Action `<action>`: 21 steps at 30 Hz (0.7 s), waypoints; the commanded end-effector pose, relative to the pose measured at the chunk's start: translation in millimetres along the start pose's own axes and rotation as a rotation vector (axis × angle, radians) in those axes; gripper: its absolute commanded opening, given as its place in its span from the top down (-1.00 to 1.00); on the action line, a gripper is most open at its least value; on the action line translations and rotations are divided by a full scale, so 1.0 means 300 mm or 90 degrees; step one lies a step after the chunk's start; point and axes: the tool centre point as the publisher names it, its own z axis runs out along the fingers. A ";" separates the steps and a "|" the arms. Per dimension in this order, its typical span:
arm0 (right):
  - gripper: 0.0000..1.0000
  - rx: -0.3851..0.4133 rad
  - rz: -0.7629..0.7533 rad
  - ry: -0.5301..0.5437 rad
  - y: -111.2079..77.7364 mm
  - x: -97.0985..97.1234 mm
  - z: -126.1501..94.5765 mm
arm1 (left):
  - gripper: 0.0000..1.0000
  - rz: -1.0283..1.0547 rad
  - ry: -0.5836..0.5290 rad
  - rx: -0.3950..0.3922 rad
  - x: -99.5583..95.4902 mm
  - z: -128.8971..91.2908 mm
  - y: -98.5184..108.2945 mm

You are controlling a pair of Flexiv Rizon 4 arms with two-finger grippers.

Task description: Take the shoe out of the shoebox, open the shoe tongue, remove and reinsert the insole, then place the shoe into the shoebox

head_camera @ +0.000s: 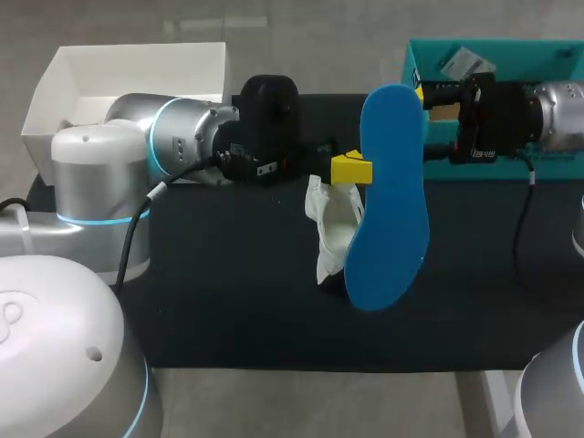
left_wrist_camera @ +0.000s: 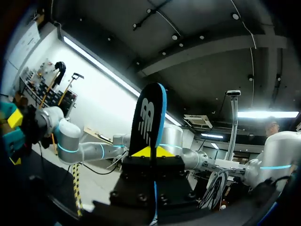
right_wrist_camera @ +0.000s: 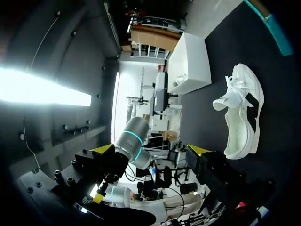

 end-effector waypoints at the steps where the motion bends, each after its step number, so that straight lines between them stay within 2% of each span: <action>1: -1.00 0.000 0.000 -0.002 0.001 0.001 0.003 | 1.00 0.341 -0.014 -0.240 -0.068 -0.081 0.034; 6: -1.00 0.000 0.000 -0.002 0.001 0.001 0.003 | 1.00 0.501 0.011 -0.368 -0.104 -0.154 0.026; 11: -1.00 0.000 0.000 -0.002 0.001 0.001 0.003 | 1.00 0.645 -0.001 -0.553 -0.145 -0.226 -0.010; 12: -1.00 0.000 0.000 -0.002 0.001 0.001 0.003 | 1.00 0.666 0.014 -0.588 -0.149 -0.234 -0.017; 16: -1.00 0.000 0.000 -0.002 0.001 0.001 0.003 | 1.00 0.704 -0.012 -0.631 -0.149 -0.243 -0.028; 18: -1.00 0.000 0.000 -0.002 0.001 0.001 0.003 | 1.00 0.733 0.002 -0.656 -0.147 -0.244 -0.029; 21: -1.00 0.000 0.000 -0.002 0.001 0.001 0.003 | 1.00 0.767 0.011 -0.668 -0.146 -0.246 -0.032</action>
